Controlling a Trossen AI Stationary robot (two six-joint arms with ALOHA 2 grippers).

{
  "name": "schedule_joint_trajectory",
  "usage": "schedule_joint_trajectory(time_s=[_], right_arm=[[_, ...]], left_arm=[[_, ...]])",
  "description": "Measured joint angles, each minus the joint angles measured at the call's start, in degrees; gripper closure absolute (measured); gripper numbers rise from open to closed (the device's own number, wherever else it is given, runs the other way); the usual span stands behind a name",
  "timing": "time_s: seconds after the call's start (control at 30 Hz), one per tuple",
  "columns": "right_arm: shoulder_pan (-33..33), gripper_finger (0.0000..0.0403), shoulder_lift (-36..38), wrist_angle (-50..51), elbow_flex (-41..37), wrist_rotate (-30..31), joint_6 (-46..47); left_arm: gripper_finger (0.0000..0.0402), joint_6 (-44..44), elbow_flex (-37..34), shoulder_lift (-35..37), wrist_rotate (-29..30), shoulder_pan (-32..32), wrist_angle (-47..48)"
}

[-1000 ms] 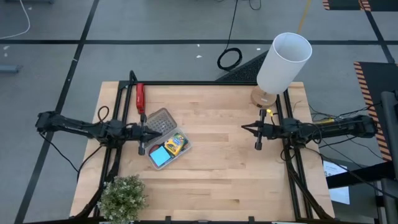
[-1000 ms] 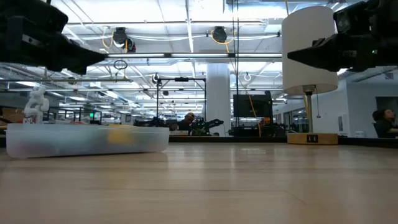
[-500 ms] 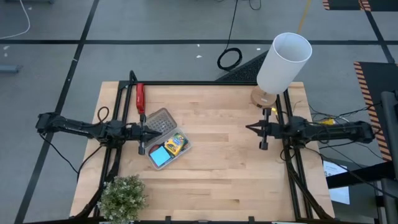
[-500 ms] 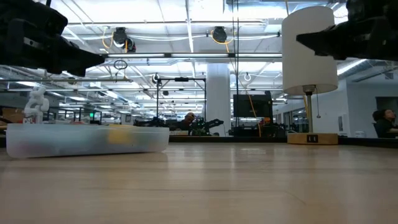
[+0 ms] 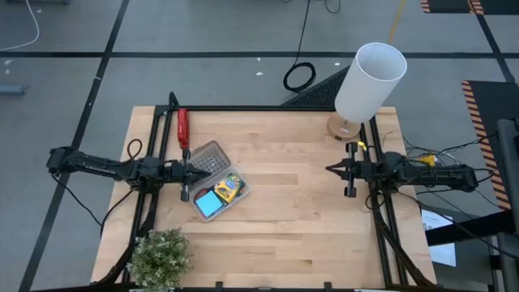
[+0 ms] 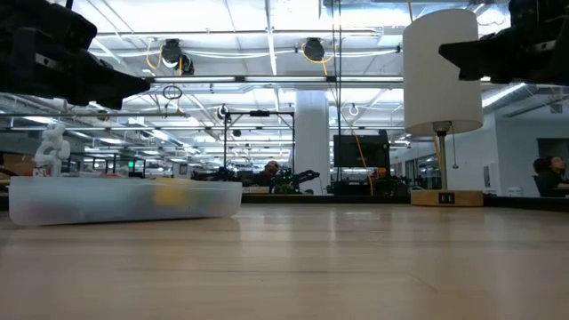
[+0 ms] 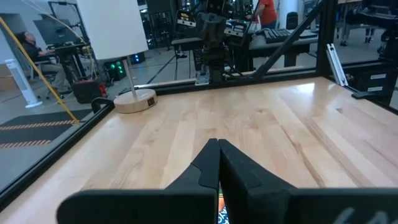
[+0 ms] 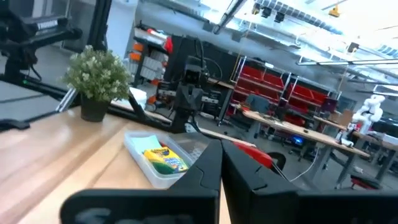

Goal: Pack school essentials
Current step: Return to Home Position

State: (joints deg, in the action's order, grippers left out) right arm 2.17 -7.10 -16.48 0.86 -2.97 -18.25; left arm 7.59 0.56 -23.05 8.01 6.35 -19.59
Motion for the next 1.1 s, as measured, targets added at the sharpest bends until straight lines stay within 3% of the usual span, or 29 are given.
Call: schedule_joint_trajectory(time_s=[0.13,0.37,0.57,0.7,1.1], right_arm=[[0.0,0.0403,1.4,2.4,0.0,2.9,2.7],[-0.2,0.0403,1.5,3.8,0.0,2.7,7.1],[-4.3,0.0403,1.5,4.9,0.0,1.4,8.1],[-7.0,0.0403,1.5,6.0,0.0,4.5,7.3],[-8.3,0.0403,3.4,11.6,0.0,4.3,3.1]], left_arm=[[0.0396,0.0,0.0,0.0,0.0,0.0,0.0],[0.0397,0.3,0.0,0.0,0.0,0.0,-0.1],[0.0399,0.0,0.0,0.0,0.0,0.0,0.2],[0.0396,-0.6,0.0,0.0,0.0,0.0,0.0],[0.0399,-0.6,0.0,0.0,0.0,0.1,-0.3]])
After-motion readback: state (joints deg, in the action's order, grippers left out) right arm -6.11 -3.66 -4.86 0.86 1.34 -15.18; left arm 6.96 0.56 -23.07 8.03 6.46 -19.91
